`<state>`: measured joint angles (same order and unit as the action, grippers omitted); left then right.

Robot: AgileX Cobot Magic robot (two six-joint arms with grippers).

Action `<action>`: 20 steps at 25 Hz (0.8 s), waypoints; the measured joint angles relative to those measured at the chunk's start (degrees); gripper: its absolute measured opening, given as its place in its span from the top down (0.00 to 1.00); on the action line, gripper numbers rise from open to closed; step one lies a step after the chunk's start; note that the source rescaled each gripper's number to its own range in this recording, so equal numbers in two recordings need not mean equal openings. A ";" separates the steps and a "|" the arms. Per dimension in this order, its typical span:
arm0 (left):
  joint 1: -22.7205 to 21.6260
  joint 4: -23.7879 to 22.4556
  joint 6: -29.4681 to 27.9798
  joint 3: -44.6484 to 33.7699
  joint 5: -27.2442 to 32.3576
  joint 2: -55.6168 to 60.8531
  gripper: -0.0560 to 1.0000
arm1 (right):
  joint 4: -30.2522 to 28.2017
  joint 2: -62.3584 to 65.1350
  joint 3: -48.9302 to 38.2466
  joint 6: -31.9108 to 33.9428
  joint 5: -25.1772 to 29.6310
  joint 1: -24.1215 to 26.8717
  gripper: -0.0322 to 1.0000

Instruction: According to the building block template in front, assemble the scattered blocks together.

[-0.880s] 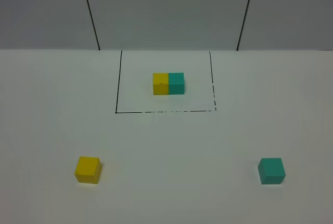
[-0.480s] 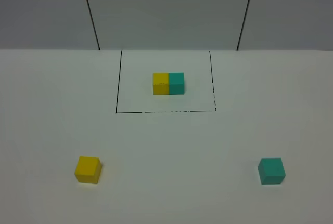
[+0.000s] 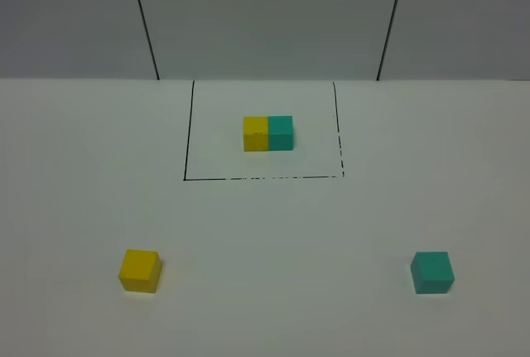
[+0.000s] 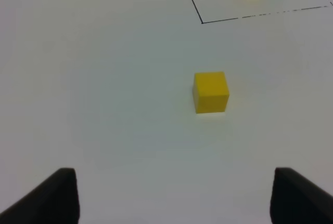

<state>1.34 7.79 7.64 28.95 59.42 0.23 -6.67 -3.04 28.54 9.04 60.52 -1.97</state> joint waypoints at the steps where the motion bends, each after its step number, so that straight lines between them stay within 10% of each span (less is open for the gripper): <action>1: 0.00 0.00 0.00 0.00 0.00 0.00 0.33 | 0.00 0.00 0.00 0.00 0.00 0.00 0.36; 13: 0.00 -0.42 0.00 1.29 -2.47 -0.76 0.33 | 0.00 0.00 0.00 0.00 0.00 0.00 0.36; 20: 0.00 -0.48 -5.43 9.39 -6.41 -20.11 0.33 | 0.00 0.00 0.00 0.00 0.00 0.00 0.36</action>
<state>1.34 7.31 2.20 38.34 53.02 -19.88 -6.67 -3.04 28.54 9.04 60.52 -1.97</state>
